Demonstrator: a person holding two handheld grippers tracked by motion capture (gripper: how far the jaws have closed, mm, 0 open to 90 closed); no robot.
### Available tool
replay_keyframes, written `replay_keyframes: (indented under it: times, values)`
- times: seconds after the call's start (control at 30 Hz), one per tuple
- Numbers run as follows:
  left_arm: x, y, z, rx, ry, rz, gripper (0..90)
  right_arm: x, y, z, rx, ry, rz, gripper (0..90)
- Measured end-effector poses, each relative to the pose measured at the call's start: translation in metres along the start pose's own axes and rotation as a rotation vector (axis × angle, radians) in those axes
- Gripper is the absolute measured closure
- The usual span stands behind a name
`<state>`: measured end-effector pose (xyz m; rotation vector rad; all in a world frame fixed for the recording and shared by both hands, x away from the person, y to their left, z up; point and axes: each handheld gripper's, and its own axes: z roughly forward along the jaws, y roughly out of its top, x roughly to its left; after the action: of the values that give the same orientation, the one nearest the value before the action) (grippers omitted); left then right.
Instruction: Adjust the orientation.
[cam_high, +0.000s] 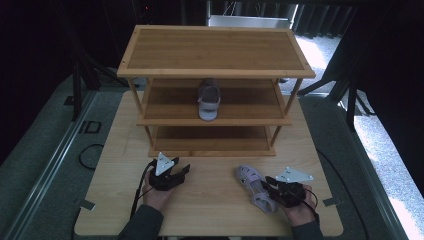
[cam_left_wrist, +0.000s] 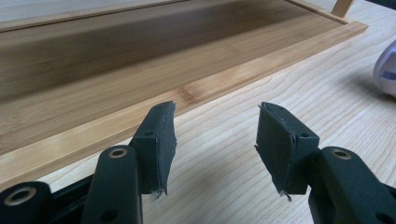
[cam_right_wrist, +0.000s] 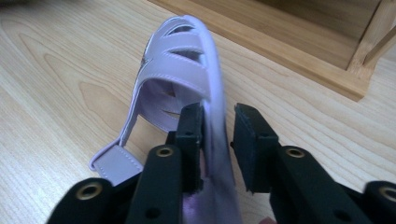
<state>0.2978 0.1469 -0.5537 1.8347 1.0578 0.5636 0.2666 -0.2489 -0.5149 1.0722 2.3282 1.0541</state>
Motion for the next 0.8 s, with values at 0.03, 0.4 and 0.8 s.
replay_keyframes:
  times: [0.03,0.4,0.8]
  values:
    - [0.000,0.000,0.000,-0.001,0.000,0.000,47.6,-0.001,0.000,0.000,-0.001,0.010,0.007,73.6]
    - [0.000,0.000,0.000,-0.001,0.004,0.000,47.6,-0.028,0.003,0.005,-0.003,-0.010,0.081,74.6]
    - [0.000,0.000,0.000,0.000,0.005,0.002,47.7,-0.047,0.000,-0.001,-0.048,-0.076,0.155,67.9]
